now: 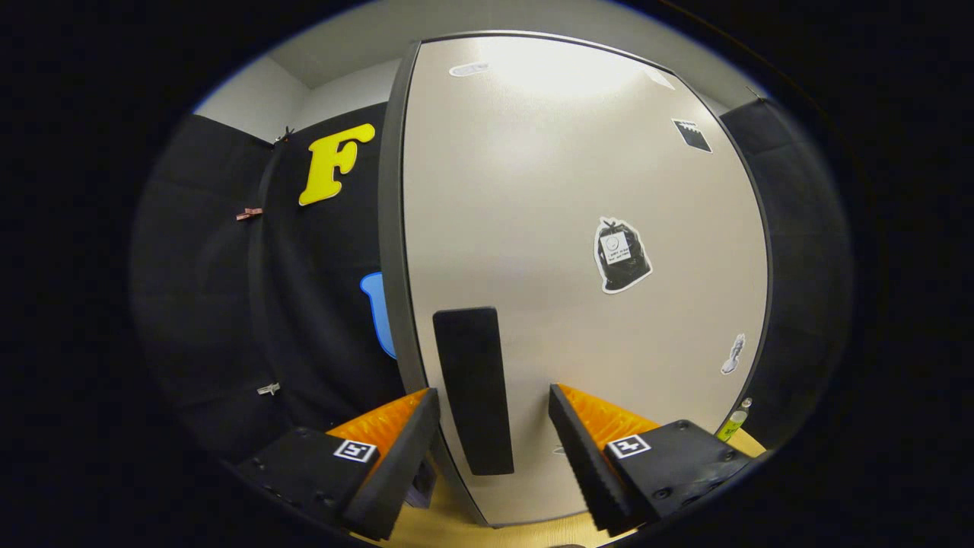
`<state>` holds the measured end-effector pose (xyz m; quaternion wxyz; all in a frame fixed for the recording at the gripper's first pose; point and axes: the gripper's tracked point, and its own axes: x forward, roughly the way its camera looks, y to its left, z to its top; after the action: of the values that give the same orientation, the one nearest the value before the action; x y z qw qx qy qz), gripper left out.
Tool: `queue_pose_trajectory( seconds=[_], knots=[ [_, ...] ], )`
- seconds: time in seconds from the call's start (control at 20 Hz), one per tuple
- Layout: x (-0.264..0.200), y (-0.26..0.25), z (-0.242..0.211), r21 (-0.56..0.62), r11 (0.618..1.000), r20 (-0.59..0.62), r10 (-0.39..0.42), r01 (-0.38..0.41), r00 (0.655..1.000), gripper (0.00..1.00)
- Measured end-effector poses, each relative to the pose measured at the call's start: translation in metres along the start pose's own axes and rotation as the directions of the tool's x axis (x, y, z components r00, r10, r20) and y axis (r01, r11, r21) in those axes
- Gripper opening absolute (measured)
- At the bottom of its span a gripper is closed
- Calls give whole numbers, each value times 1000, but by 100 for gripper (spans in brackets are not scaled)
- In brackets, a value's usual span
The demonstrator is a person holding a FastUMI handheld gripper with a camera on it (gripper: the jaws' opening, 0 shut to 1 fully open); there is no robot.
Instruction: Open the shoe cabinet door, grab the shoes and put them into the shoe cabinet, then close the shoe cabinet door.
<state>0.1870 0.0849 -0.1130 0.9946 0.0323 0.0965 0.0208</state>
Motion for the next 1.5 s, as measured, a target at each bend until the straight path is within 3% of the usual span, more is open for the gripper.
queue_pose_trajectory(
  seconds=[0.05,0.2,0.25,0.35,0.65,1.5],
  knots=[
    [4,3,2,-12,1000,22,-2,3,1000,77],
    [3,6,4,-44,999,41,1,1,999,41],
    [1,7,4,-44,999,36,5,-4,999,34],
    [-1,7,3,-38,999,28,8,-7,1000,28],
    [-13,6,3,-41,999,13,29,-28,1000,28],
    [-116,-36,5,-24,993,5,114,-114,993,28]
  ],
)
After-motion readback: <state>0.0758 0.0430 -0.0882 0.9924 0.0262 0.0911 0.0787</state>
